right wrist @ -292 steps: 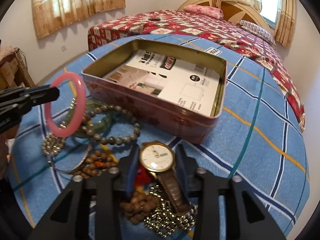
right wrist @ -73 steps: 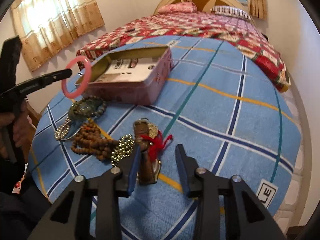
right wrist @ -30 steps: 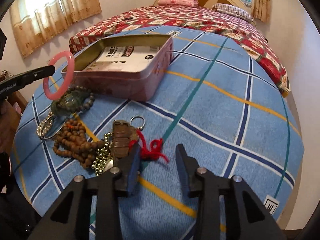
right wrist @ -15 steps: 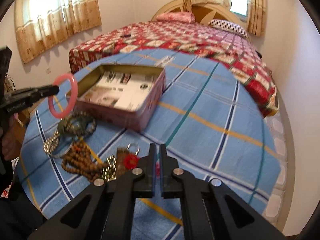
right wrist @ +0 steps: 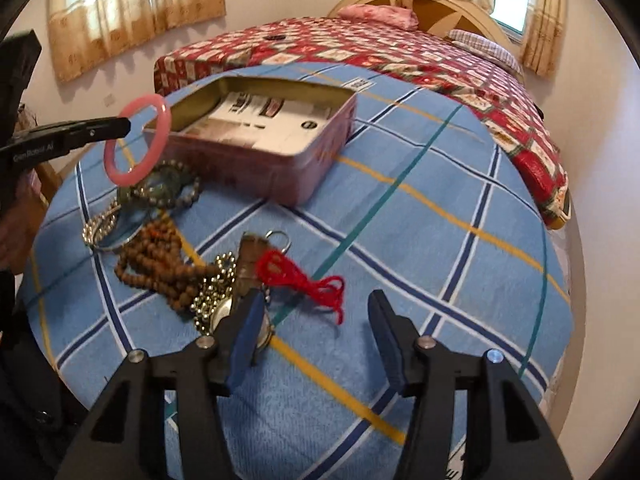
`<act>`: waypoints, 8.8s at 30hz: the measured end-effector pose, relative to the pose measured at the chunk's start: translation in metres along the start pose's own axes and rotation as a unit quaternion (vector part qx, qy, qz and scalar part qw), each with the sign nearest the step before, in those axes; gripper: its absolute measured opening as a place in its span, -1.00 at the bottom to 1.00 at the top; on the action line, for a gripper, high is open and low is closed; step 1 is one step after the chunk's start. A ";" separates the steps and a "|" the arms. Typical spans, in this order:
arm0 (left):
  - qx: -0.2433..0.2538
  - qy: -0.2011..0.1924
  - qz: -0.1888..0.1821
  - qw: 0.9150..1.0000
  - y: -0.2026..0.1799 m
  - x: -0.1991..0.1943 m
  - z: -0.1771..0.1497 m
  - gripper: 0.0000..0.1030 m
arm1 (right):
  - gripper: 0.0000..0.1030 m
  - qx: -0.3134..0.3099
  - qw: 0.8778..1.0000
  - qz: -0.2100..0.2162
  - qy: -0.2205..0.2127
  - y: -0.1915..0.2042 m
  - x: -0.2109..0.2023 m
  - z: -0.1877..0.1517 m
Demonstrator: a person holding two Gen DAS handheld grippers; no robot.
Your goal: Organize jewelry
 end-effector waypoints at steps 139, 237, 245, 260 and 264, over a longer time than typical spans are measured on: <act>0.018 0.024 0.038 0.999 -0.009 0.017 -0.003 0.21 | 0.38 0.098 0.995 -0.011 -0.032 0.002 -0.002 0.013; 0.054 -0.035 0.025 0.998 0.008 0.048 0.085 0.11 | -0.39 0.027 0.996 0.023 -0.082 -0.013 0.054 0.153; 0.044 -0.052 0.035 0.997 0.013 0.024 0.074 0.11 | -0.18 0.015 0.995 0.013 -0.101 -0.006 0.026 0.146; 0.025 0.016 0.058 0.998 0.024 0.014 -0.007 0.11 | 0.07 0.043 0.997 -0.005 -0.058 0.004 0.003 0.058; 0.031 0.028 0.057 0.998 0.017 0.021 -0.015 0.11 | 0.06 0.048 0.998 0.001 -0.034 0.009 0.016 0.044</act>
Point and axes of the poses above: each gripper's, at about its wrist camera, not at the fingertips, and x roughly the way its jaws point, y to its left, z to its top, the point moved 3 cm from there along x, roughly the way its jaws point, and after that the axes turned 11 degrees about -x, right-handed, at the moved point
